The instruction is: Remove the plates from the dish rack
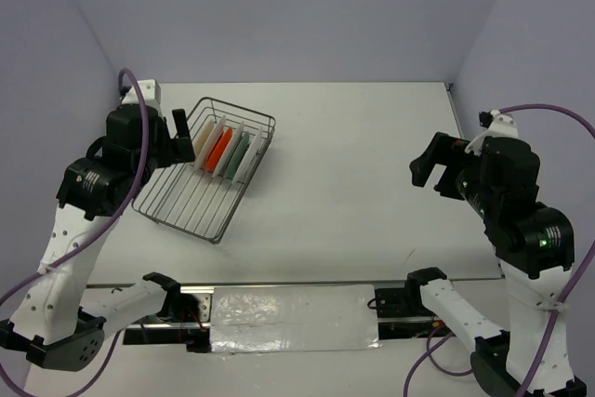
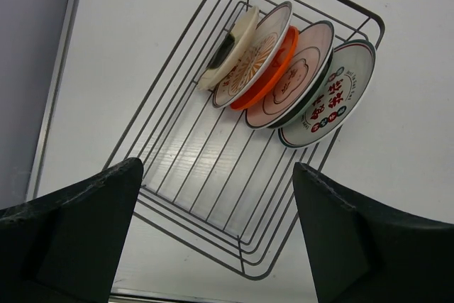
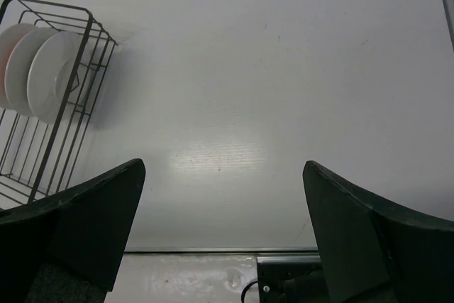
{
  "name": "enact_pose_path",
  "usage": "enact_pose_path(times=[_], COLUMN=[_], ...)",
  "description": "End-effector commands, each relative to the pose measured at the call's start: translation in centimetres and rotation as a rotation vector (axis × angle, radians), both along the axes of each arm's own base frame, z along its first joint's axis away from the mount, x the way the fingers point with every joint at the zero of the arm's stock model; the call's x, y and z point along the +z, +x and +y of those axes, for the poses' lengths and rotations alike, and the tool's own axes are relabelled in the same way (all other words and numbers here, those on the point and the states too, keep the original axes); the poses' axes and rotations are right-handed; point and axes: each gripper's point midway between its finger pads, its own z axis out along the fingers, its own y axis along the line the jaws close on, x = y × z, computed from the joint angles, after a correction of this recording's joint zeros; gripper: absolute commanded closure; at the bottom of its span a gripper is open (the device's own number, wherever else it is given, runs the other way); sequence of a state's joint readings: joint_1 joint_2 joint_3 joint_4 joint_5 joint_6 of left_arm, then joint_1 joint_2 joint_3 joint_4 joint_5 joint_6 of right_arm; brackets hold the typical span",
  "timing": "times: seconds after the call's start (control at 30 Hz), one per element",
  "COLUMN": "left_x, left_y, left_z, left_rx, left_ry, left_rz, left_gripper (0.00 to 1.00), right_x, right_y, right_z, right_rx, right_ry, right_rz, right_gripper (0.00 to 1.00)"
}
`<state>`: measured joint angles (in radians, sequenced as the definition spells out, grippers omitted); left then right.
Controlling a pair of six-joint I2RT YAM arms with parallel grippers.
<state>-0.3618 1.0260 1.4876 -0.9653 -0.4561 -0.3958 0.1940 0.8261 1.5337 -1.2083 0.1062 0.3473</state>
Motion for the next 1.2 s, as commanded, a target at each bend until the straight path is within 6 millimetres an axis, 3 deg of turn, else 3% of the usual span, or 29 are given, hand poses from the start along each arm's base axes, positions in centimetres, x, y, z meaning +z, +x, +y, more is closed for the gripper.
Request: enact_pose_path(times=[0.0,0.4,0.63,0.73,0.77,0.83,0.87,1.03,1.17], left_x=[0.8,0.8,1.2,0.2,-1.0,-1.6,-3.0,-6.0,-10.3], left_y=[0.6,2.2,4.8,5.9,6.4,7.0,7.8,10.9,13.3], left_z=[-0.9,-4.6,-8.6,-11.2,-12.7,-14.4,-15.1,-16.2,-17.0], left_rx=[-0.056,-0.226,-0.330,-0.388,-0.417,-0.455,-0.460,-0.454,-0.448], left_ry=[0.000,-0.013,-0.035,-0.016,0.006,0.040,0.067,0.146,0.196], left_rz=[-0.034,-0.012,0.004,0.041,0.073,0.076,0.110,0.141,0.212], left_gripper=[0.00,0.01,0.00,0.01,0.01,0.01,0.03,0.23,0.35], right_x=[0.6,2.0,5.6,6.5,6.7,6.3,6.0,3.9,3.4], right_y=[-0.1,-0.7,-2.4,-3.2,-3.3,-3.5,-3.5,-3.4,-3.8], right_z=[-0.3,-1.2,-2.8,-2.9,-2.8,-2.4,-2.3,-1.3,-0.8], right_rx=[-0.020,-0.051,-0.135,-0.128,-0.120,-0.100,-0.094,-0.057,-0.029], right_ry=[-0.002,-0.021,-0.025,-0.020,-0.016,-0.003,0.003,0.027,0.039], right_rz=[-0.011,-0.036,-0.069,-0.096,-0.107,-0.111,-0.109,-0.059,-0.052], right_gripper=[0.00,0.00,0.00,0.00,0.00,0.00,0.00,0.00,0.01])
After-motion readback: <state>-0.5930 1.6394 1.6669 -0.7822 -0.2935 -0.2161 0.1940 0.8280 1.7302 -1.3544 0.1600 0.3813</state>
